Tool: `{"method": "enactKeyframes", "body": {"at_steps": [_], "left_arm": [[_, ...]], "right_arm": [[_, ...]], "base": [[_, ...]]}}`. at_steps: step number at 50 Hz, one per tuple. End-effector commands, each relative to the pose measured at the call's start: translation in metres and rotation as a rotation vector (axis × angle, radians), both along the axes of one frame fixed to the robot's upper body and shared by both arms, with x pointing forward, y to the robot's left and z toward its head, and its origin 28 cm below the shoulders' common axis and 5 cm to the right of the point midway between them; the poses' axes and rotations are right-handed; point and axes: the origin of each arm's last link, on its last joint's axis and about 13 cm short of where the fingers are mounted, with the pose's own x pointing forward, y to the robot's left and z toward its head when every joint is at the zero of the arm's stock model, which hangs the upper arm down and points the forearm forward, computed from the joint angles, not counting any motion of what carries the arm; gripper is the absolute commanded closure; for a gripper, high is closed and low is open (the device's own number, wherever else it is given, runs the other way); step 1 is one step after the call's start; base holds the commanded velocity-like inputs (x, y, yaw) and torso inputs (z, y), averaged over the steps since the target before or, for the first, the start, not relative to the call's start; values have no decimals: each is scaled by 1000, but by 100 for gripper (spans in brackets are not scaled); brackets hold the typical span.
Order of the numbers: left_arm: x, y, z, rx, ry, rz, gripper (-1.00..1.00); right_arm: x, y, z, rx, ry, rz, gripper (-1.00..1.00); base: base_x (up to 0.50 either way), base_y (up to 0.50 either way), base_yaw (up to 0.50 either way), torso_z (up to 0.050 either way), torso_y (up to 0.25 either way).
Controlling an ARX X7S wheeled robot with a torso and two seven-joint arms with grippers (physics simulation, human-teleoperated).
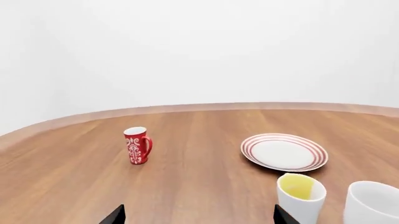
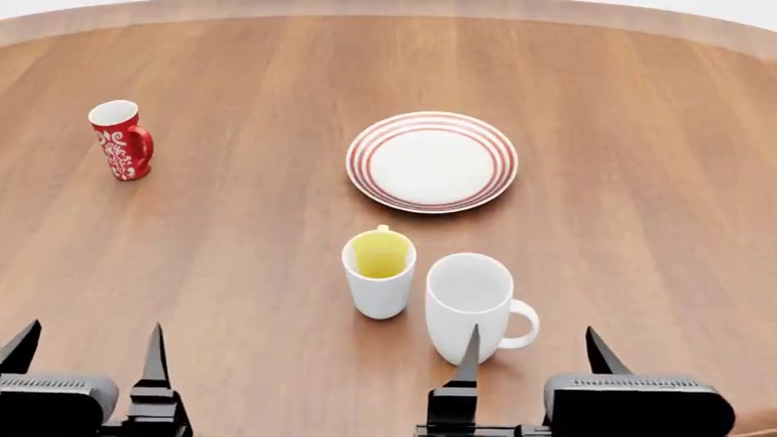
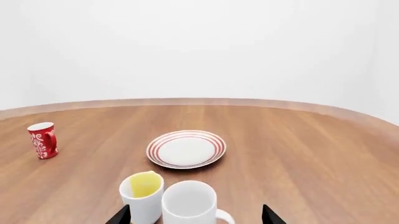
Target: Pick up the red mug and put it on the plate
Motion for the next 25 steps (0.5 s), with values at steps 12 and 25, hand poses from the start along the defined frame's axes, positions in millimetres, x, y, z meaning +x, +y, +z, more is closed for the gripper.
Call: {"method": "enactKeyframes", "body": {"at_steps": [12, 25], "left_arm": [[3, 3, 12, -4, -15, 16, -100], [4, 7, 12, -11, -12, 32, -100]], "right_arm": [[20, -32, 30, -9, 1, -291, -100], [24, -70, 49, 15, 4, -396, -100]], "base": [[0, 0, 0, 0, 0], [170, 0, 0, 0, 0]]}}
